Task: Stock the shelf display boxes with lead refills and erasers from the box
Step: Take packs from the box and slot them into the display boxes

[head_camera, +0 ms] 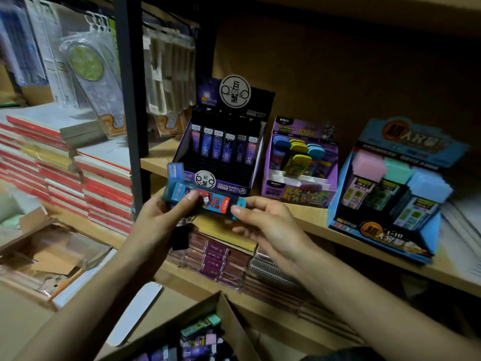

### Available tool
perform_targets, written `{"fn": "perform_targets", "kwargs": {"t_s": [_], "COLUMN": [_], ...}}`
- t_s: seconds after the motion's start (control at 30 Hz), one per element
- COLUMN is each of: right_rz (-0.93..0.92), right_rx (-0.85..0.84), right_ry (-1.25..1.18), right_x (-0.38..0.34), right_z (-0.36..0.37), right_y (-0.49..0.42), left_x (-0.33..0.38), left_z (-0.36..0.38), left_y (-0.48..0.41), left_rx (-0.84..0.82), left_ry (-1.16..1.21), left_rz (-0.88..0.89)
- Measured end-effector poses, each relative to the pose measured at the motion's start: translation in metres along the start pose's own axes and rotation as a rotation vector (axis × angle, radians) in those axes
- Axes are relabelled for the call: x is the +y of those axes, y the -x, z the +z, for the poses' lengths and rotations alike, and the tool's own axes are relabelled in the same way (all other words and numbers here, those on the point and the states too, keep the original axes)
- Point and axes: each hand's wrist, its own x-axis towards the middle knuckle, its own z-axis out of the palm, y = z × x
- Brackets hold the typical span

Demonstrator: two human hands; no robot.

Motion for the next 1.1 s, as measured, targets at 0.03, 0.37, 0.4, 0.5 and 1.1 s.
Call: {"fn": "perform_targets", "kwargs": {"t_s": [0.03,0.37,0.4,0.5,1.1], "right_rz": [-0.027,-0.532,-0.563,-0.603,-0.537], "right_rx": [0.031,0.345,0.393,0.490,0.331], "right_ry": [-0.024,0.625,0.716,0.913,1.250], "right_x": [-0.004,-0.087,-0.096,-0.116,-0.133], "right_z": [-0.004,-0.088,-0.101,-0.130,-0.152], "right_y": [0.000,0.008,0.006,-0.004,-0.055], "left_x": [-0.001,-0.016,-0.018,-0.025,-0.030], "left_z": [0.003,0.037,0.040,0.043,0.036], "left_y": [0.001,-0.002,-0.003,-0.003,0.001], "left_rx": [-0.011,-0.076,-0.082,-0.116,-0.078], "left_ry": [-0.038,-0.168,-0.162,-0.169,-0.292], "left_rz": [-0.003,-0.015,-0.017,-0.013,0.008]}}
